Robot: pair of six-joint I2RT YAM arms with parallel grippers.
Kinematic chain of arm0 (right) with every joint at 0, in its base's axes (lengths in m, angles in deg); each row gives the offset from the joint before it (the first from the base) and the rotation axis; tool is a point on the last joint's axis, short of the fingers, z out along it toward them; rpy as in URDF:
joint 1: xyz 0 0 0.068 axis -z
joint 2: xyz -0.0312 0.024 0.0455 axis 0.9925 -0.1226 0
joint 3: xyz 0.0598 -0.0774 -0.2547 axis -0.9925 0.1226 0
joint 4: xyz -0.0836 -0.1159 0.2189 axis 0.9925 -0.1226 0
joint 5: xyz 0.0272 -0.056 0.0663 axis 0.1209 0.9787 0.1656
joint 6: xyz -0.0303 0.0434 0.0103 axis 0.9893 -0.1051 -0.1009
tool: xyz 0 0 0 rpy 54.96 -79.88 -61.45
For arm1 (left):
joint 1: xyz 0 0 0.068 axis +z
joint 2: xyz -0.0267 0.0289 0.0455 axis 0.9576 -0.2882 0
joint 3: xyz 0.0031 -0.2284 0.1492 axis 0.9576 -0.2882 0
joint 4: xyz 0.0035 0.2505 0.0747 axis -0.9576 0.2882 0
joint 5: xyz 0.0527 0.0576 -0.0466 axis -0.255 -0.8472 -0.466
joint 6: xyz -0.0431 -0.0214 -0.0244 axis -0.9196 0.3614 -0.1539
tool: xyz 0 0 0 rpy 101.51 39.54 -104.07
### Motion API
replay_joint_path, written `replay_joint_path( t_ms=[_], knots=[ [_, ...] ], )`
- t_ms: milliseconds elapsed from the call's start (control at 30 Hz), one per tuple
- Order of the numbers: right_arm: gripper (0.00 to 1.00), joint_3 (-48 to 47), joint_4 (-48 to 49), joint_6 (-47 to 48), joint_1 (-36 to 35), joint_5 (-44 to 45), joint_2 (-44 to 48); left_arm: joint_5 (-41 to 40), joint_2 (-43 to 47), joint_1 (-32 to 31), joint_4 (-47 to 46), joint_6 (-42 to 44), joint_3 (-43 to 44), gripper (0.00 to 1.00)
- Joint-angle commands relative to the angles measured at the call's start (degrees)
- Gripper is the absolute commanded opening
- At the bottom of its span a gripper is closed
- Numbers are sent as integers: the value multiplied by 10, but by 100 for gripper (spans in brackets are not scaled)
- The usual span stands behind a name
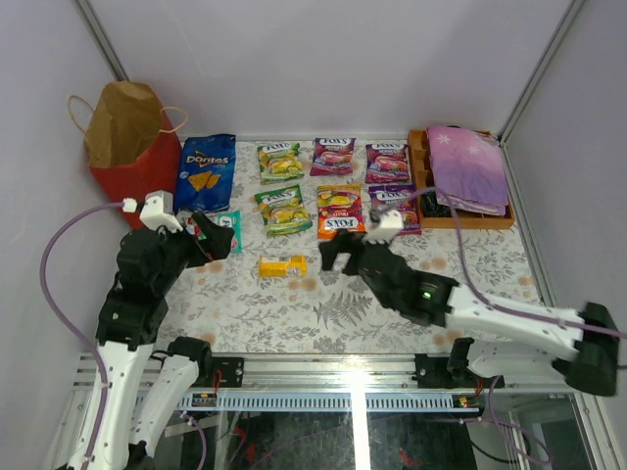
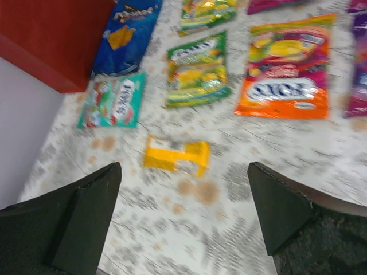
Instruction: Take the snacks out of the paper bag
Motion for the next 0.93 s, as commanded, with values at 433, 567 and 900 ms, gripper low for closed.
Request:
replay_joint_path(
  t_ms=[433,567,900],
  knots=[
    [99,185,-329,72,-1,57,590,-26,55,5,-99,8,-52,100],
    [99,168,-345,63,-2,66,525,-18,59,4,-99,13,-57,100],
    [100,152,-325,82,-1,114,486,-7,74,5,-103,16,-68,100]
  ],
)
